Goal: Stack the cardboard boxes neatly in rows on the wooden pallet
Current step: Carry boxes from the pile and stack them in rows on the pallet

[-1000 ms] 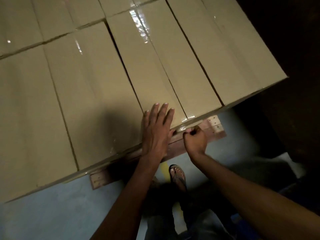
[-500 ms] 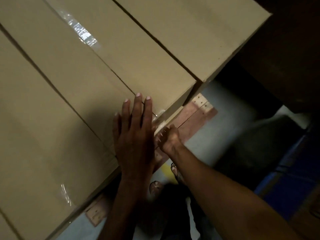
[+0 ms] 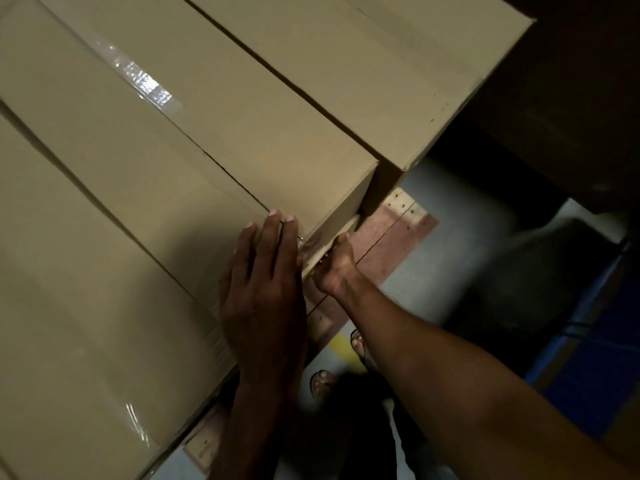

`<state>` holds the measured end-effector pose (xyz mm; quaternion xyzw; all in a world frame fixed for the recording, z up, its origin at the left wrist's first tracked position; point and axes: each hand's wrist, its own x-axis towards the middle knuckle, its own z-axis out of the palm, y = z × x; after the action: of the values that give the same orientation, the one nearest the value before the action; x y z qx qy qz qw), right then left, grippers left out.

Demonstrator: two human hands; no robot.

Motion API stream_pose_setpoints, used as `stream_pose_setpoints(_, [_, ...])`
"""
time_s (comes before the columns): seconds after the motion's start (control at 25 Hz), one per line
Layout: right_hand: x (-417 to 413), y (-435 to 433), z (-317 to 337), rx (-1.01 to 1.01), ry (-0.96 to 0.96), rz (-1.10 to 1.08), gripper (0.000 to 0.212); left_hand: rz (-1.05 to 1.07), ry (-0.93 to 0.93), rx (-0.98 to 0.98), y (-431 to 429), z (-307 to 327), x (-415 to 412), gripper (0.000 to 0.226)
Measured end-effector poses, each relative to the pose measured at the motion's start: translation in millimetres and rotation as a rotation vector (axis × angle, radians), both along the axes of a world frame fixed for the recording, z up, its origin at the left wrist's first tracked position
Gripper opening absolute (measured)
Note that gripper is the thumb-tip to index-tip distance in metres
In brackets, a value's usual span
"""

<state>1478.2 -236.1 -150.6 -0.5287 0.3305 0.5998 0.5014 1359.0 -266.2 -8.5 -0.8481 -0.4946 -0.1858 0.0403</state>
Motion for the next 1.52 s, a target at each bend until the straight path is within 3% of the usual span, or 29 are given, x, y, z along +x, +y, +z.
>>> stream_pose_setpoints(0.28, [70.7,-31.8,27.2,-0.086,-0.218,-0.024,0.062,-0.011,-0.156,-0.252,20.3,45.6,44.7,0.051])
stream_pose_setpoints(0.4, [113.9,-22.3,24.1,-0.082,-0.293,-0.094,0.073,-0.195,0.030,-0.279,44.1,60.3,109.5,0.082])
stream_pose_setpoints(0.48, [151.2,-14.3,-7.9,-0.106,-0.329,-0.121,0.082,-0.247,0.231,-0.250,60.0,55.6,144.3,0.089])
stream_pose_setpoints(0.6, [185.0,4.2,-15.6,-0.186,-0.235,-0.077,0.087,-0.219,0.337,-0.249,79.0,31.4,162.4,0.077])
stream_pose_setpoints(0.72, [181.2,29.6,4.3,0.013,-0.116,-0.009,0.090,-0.200,0.189,-0.203,82.2,12.9,156.0,0.068])
stream_pose_setpoints(0.8, [178.4,33.2,6.4,0.034,-0.122,0.075,0.089,-0.178,0.107,-0.176,76.9,7.6,154.3,0.062])
stream_pose_setpoints(1.04, [198.2,33.2,22.0,0.109,-0.016,0.151,0.088,-0.136,0.081,-0.228,72.2,10.9,158.5,0.061])
stream_pose_setpoints(1.16, [207.7,30.8,47.2,0.089,-0.211,0.220,0.079,-0.145,0.066,-0.256,73.1,11.7,155.1,0.061])
stream_pose_setpoints(1.28, [248.3,37.6,57.3,0.059,-0.404,0.094,0.072,-0.181,0.063,-0.271,77.7,15.1,150.8,0.064])
stream_pose_setpoints(1.52, [268.6,55.6,57.7,0.151,-0.407,0.094,0.057,-0.218,0.009,-0.353,80.2,14.1,146.2,0.066])
